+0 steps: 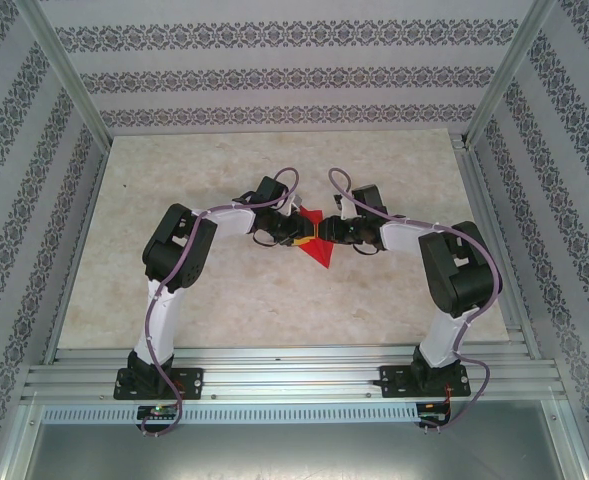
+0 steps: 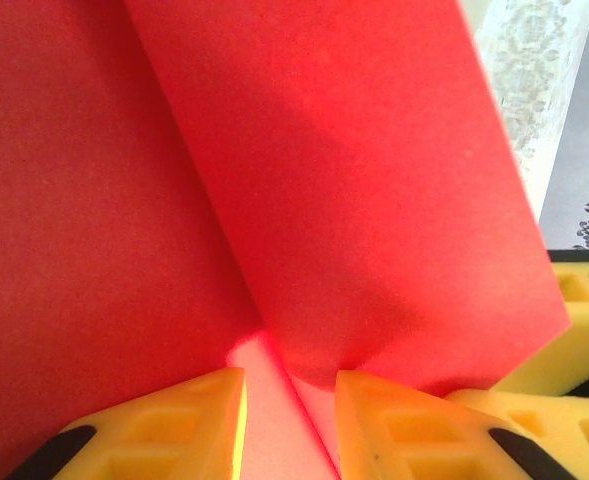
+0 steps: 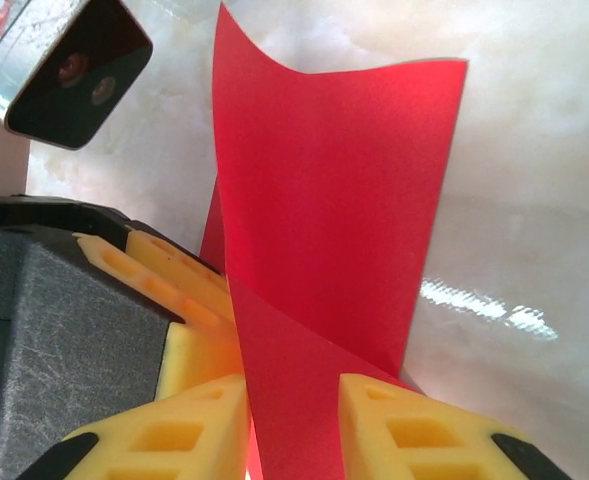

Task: Fold a paper plane with a square sheet of paper (fold left side to right side)
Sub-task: Fourth fold the wing at the center of the table.

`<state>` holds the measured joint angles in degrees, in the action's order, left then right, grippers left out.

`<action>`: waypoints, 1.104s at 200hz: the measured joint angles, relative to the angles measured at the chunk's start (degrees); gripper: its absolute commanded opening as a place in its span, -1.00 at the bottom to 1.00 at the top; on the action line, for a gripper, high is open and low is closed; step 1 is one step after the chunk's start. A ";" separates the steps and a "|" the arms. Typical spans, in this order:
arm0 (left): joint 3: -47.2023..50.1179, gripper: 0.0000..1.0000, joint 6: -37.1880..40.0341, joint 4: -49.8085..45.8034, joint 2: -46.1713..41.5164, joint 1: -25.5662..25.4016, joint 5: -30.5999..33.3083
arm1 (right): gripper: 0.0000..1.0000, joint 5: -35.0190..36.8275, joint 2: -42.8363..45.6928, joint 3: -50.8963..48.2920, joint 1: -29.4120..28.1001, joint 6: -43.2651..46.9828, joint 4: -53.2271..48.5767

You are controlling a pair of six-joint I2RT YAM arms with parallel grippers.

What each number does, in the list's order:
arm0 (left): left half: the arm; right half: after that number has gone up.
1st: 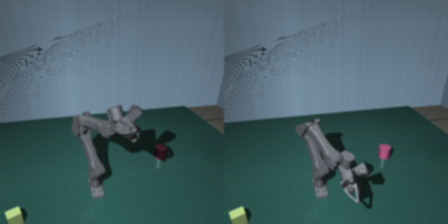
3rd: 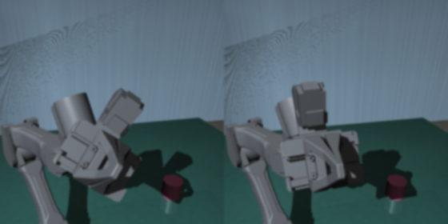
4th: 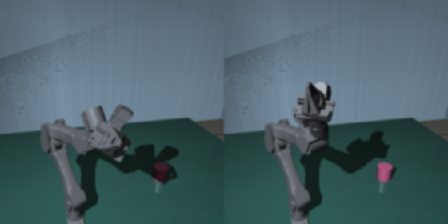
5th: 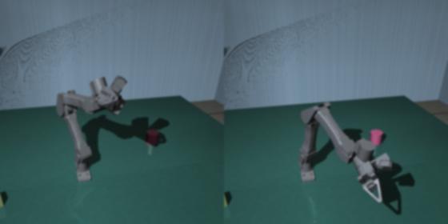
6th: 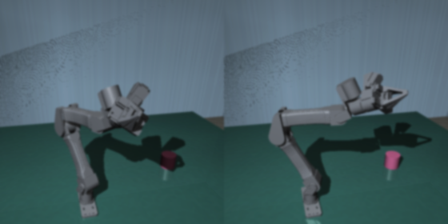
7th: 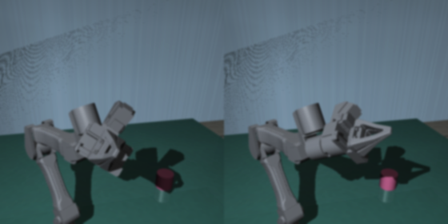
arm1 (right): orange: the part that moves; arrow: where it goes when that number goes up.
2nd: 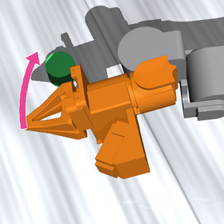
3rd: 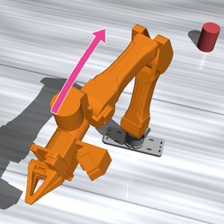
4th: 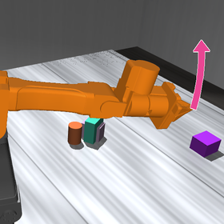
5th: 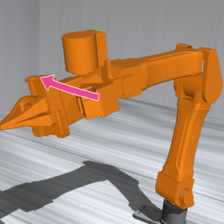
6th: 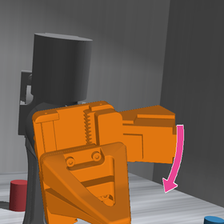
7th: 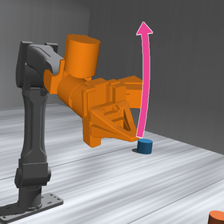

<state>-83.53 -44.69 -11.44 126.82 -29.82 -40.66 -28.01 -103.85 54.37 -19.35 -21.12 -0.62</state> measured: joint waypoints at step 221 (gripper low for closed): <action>1.90 -0.36 0.81 0.22 -1.44 0.07 2.19 | -0.23 7.80 7.93 -1.62 -5.53 4.98 -5.40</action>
<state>-81.62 -43.88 -11.22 125.38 -29.76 -38.48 -20.21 -95.92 52.75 -24.88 -16.14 -6.02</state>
